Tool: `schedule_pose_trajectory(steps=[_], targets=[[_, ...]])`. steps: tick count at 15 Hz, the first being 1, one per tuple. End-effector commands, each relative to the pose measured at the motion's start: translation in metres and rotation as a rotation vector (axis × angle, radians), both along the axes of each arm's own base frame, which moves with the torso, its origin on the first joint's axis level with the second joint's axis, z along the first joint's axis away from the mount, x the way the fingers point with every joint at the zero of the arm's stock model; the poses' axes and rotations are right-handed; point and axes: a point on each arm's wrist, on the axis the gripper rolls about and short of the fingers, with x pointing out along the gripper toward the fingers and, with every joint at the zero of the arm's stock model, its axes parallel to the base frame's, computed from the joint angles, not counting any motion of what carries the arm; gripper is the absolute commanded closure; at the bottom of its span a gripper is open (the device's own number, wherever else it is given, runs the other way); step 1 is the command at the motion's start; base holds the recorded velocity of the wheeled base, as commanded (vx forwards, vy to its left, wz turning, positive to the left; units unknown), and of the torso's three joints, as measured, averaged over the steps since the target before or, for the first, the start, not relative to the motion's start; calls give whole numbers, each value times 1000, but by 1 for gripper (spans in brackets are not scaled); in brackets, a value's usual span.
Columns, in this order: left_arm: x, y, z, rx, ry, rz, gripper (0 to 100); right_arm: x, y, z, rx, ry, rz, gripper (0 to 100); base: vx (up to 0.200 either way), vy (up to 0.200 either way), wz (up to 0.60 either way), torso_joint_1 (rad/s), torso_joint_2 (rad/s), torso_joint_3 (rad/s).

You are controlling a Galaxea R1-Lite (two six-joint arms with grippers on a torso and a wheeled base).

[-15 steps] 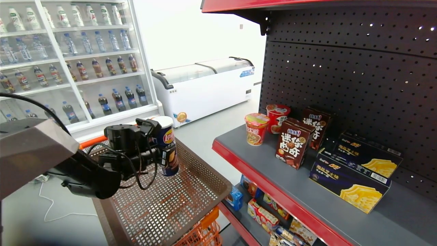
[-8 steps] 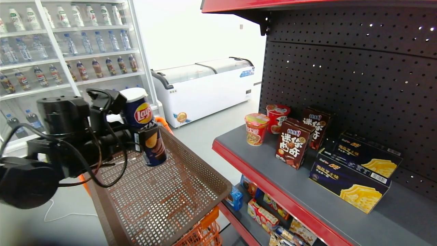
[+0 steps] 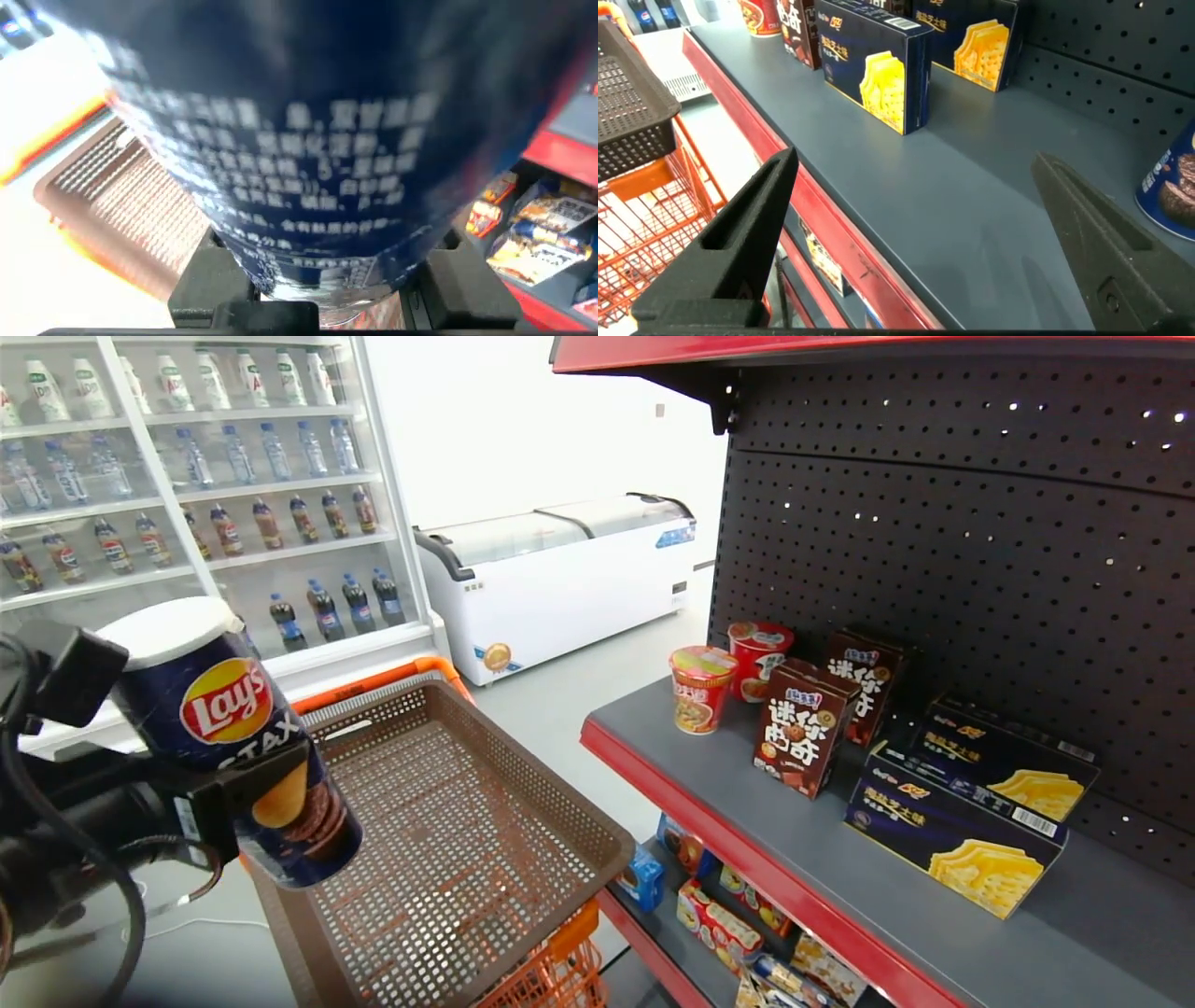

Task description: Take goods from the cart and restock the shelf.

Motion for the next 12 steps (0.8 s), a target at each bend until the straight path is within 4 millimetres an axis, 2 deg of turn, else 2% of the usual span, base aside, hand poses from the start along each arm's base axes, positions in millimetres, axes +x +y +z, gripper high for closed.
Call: schedule_pose_trajectory(steps=[1,2,4,7,9,10,12], targets=[[-38,5,-17,8,-8,9,100,0,0,0,-1,1,1,0,0,0,0,0,0,0],[-46,6,-24,10,2,9,100,0,0,0,-1,1,-1,0,0,0,0,0,0,0],[-73,9,-40,19,-15,-6,100,0,0,0,-1,1,1,0,0,0,0,0,0,0],[-122,16,-65,36,-15,-2,100,0,0,0,-1,1,1,0,0,0,0,0,0,0],[-147,19,-73,37,-11,1,100,0,0,0,-1,1,1,0,0,0,0,0,0,0],[-153,20,-72,36,-18,0,100,0,0,0,-1,1,1,0,0,0,0,0,0,0],[-169,22,-71,34,-25,2,100,0,0,0,1,0,1,0,0,0,-600,-2,0,7]])
